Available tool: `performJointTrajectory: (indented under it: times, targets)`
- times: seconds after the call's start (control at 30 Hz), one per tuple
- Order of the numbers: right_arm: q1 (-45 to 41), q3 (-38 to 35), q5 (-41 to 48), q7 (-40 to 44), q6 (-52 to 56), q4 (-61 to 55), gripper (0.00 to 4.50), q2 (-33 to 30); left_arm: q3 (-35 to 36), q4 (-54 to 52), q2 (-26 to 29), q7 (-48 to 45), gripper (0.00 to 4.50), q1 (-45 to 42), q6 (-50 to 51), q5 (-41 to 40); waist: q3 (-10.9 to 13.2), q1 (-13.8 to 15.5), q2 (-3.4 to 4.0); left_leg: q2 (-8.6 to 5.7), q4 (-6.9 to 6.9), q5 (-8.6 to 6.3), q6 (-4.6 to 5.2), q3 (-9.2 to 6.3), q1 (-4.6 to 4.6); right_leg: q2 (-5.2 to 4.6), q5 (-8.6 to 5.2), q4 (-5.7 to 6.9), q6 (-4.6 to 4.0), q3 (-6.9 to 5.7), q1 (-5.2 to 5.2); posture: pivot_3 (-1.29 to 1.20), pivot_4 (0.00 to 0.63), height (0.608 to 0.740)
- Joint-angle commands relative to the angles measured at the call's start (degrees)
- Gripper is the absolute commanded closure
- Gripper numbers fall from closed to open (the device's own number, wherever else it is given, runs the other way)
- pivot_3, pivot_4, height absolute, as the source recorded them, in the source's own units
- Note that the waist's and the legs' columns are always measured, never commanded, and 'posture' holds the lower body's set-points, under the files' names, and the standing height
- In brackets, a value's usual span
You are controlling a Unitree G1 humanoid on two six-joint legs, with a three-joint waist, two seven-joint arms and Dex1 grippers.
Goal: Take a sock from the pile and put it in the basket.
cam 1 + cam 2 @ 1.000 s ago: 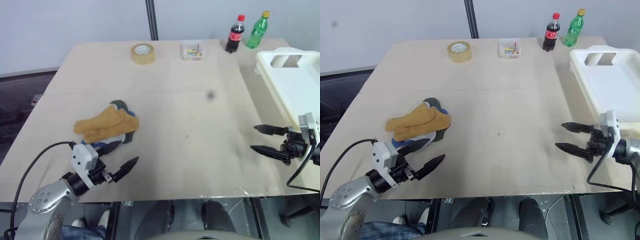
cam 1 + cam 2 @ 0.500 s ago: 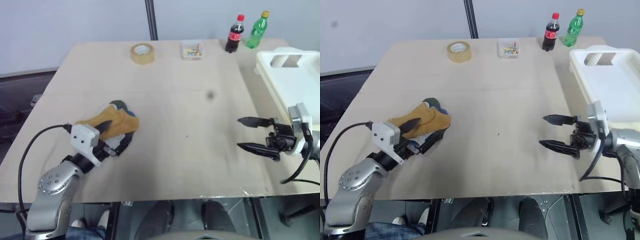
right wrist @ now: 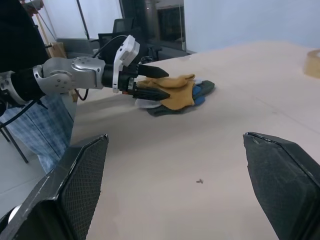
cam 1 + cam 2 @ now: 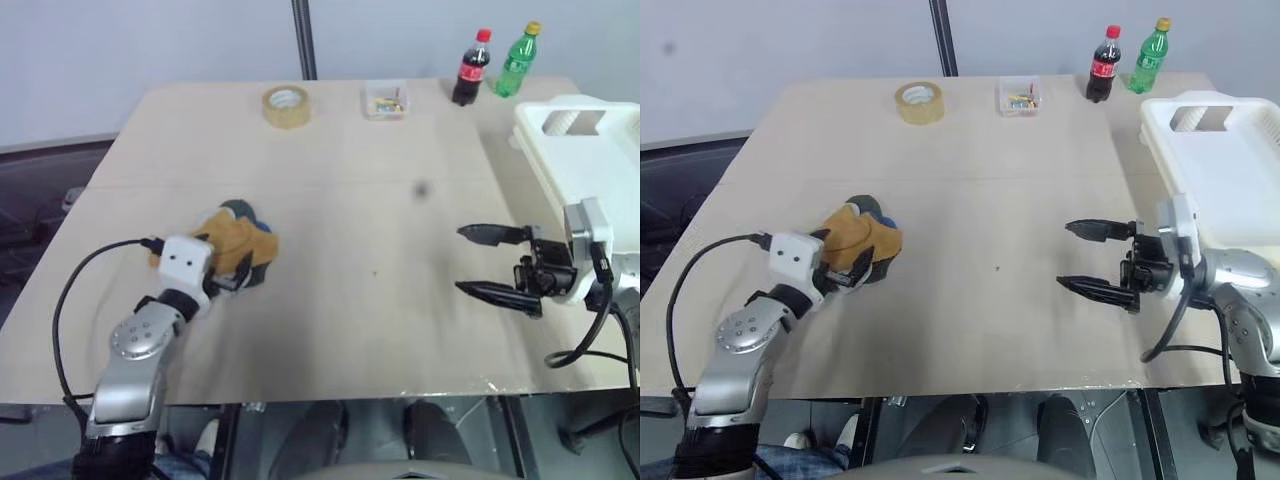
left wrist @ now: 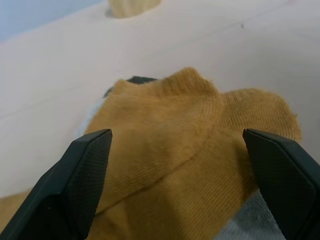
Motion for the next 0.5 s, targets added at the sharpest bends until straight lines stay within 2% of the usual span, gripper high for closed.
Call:
performJointTrajectory:
  times: [0.03,0.17,0.27,0.3,0.43,0.5]
  targets:
    - [1.1,-1.2,-0.4,0.7,-2.4,0.1,0.0,-0.3,0.6,0.4,0.0,1.5,0.97,-1.6,-1.4,1.5,0.0,0.0,0.0,0.0,0.0,0.0,0.0,0.0,0.0,0.0,0.0,0.01,0.0,0.0,0.0,0.0,0.15,0.74]
    - [1.8,-1.3,-0.8,1.0,-3.5,0.9,0.0,-0.2,0.7,1.1,-0.2,1.0,2.33,-2.2,-2.4,1.4,0.0,-0.1,-0.01,0.0,0.01,0.0,0.0,0.01,0.0,0.0,0.0,0.01,0.0,0.01,0.0,0.0,0.15,0.74]
    - [2.1,-1.3,-1.0,0.8,-3.9,1.4,0.0,-0.1,0.4,1.0,-0.2,0.2,3.78,-2.9,-2.8,1.1,0.0,-0.1,-0.01,0.0,0.01,0.0,0.0,0.0,0.0,0.0,0.0,0.02,0.0,0.0,0.0,0.0,0.15,0.74]
    - [2.3,-1.3,-1.0,0.8,-4.1,1.5,0.0,-0.1,0.2,0.6,-0.1,-0.2,4.46,-2.9,-2.8,1.0,0.0,-0.1,-0.01,0.0,0.01,0.0,0.0,0.0,0.0,0.0,0.0,0.02,0.0,0.0,0.0,0.0,0.15,0.74]
    - [2.5,-1.0,-1.4,0.8,-4.9,1.9,0.0,0.1,-1.4,-2.2,-0.4,-1.7,4.46,-3.6,0.0,-0.3,0.0,0.0,-0.01,0.0,0.01,0.0,0.0,0.0,0.0,0.0,0.0,0.01,0.0,0.0,0.0,0.0,0.15,0.74]
    - [2.4,-0.8,-1.7,0.7,-5.0,2.2,0.0,0.2,-3.2,-4.1,-0.4,-1.6,4.46,-4.4,5.0,-0.5,0.0,0.0,-0.01,0.0,0.02,0.0,0.0,0.0,0.0,-0.01,0.0,0.02,0.0,0.0,0.01,0.0,0.15,0.74]
